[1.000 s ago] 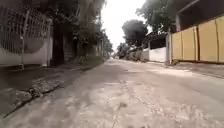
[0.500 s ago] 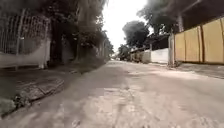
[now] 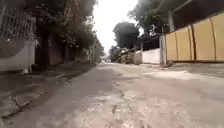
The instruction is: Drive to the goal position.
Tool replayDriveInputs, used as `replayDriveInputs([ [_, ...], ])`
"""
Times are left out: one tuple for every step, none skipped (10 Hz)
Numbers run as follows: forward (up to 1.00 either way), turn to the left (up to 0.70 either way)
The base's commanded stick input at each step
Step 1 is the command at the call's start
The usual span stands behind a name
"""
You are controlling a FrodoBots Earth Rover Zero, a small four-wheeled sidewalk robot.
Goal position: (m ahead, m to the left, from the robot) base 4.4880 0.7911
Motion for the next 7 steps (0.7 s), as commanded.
replayDriveInputs([
  [0.70,0.00],
  [0.70,0.00],
  [0.70,0.00],
  [0.70,0.00],
  [0.70,0.00],
  [0.70,0.00],
  [0.70,0.04],
])
